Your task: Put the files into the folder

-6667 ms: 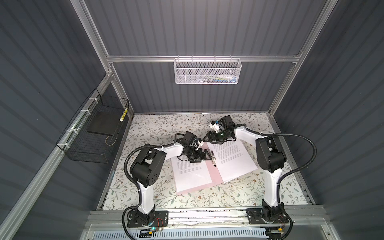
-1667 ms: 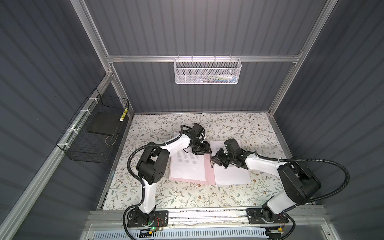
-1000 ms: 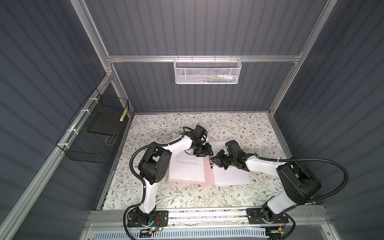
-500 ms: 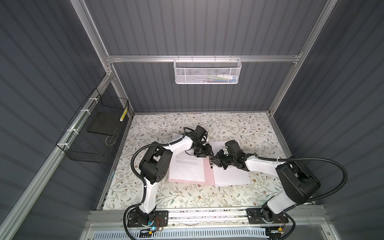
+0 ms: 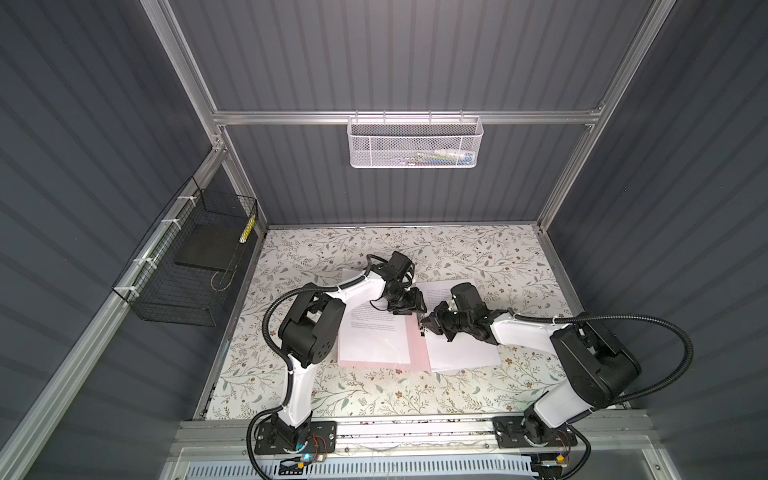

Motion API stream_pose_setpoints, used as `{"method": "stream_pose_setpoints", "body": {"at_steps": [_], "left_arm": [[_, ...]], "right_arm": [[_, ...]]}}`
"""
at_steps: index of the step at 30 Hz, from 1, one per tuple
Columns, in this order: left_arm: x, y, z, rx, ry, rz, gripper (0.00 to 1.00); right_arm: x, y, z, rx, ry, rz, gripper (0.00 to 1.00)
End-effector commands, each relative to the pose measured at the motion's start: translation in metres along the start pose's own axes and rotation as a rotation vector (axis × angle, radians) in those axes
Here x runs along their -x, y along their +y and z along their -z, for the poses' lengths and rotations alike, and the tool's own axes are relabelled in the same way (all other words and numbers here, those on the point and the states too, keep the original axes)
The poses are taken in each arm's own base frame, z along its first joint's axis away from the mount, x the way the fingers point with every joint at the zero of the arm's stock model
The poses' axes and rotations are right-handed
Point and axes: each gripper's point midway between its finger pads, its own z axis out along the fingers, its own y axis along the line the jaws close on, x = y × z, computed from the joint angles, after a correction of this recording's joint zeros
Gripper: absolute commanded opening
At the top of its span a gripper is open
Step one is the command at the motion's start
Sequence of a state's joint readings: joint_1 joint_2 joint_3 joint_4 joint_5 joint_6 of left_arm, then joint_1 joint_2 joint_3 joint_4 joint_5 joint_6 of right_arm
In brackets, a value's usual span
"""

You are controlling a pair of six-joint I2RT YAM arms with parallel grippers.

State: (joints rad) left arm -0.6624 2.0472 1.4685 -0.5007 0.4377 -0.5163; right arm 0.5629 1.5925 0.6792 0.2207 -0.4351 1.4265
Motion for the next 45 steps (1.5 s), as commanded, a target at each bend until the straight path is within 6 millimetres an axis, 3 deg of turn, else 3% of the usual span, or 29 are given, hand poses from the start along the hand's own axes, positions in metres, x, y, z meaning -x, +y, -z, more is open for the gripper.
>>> {"method": "stream_pose_setpoints", "body": {"at_steps": [1, 5, 12, 19, 24, 39, 45], "left_arm": [[-0.014, 0.009, -0.010, 0.029, 0.058, 0.016, 0.54], [-0.019, 0.011, -0.005, 0.099, 0.060, 0.019, 0.39], [-0.021, 0.024, 0.001, 0.204, 0.050, 0.061, 0.21], [-0.017, 0.027, 0.019, 0.272, -0.011, 0.080, 0.31], [-0.013, 0.030, 0.005, 0.267, 0.011, 0.099, 0.32], [-0.010, 0.045, -0.012, 0.331, 0.032, 0.135, 0.25], [-0.008, 0.046, -0.021, 0.325, 0.045, 0.138, 0.15]], "right_arm": [[-0.001, -0.002, -0.002, 0.012, 0.005, -0.004, 0.03], [0.000, -0.004, 0.000, 0.023, -0.009, -0.007, 0.00], [0.002, -0.009, -0.003, 0.061, -0.026, -0.048, 0.00], [0.003, -0.012, -0.006, 0.080, -0.030, -0.068, 0.00], [0.004, -0.012, -0.009, 0.096, -0.026, -0.082, 0.00], [0.006, -0.012, -0.009, 0.119, -0.038, -0.105, 0.00], [0.004, -0.015, -0.009, 0.113, -0.034, -0.097, 0.00]]}}
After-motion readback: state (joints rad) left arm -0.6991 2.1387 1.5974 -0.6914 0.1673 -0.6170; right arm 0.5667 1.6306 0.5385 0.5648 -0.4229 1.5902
